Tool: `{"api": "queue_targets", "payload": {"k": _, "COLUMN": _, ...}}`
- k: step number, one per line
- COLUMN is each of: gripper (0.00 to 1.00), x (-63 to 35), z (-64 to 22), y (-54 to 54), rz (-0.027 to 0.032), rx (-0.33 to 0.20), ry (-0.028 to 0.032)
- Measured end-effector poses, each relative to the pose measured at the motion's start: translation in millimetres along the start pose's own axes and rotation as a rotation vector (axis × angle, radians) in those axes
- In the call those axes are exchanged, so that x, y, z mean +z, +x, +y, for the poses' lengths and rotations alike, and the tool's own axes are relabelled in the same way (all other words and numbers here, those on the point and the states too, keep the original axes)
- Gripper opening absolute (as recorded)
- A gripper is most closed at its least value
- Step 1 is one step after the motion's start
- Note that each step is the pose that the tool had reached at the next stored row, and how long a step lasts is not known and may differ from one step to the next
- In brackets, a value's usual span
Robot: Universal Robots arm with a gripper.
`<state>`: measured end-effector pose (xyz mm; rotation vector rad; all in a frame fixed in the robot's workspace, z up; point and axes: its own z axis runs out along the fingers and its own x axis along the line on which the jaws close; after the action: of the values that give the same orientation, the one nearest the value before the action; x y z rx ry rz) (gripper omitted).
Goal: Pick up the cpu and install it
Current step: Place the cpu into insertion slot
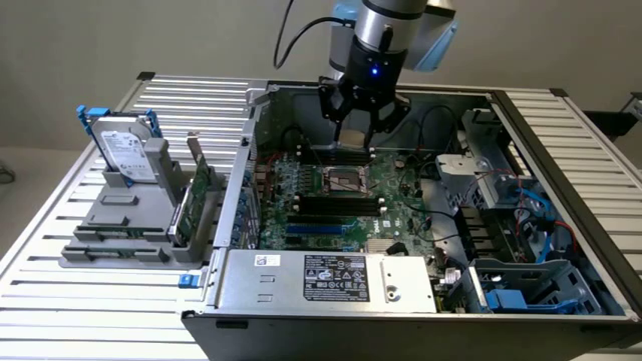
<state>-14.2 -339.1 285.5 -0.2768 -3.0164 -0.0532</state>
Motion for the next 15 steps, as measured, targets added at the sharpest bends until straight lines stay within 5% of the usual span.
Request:
{"api": "queue_targets", "payload": {"k": 3, "gripper": 0.55, "x": 0.1, "z": 0.0, "y": 0.0, "rz": -0.0011, "rx": 0.048, "ry": -0.0056}}
{"api": "queue_targets", "payload": {"k": 5, "gripper": 0.55, "x": 0.1, "z": 0.0, "y": 0.0, "rz": -0.0041, "rx": 0.166, "ry": -0.0191}}
{"api": "queue_targets", "payload": {"k": 15, "gripper": 0.55, "x": 0.6, "z": 0.0, "y": -0.1, "rz": -0.0082, "rx": 0.333, "ry": -0.0385}}
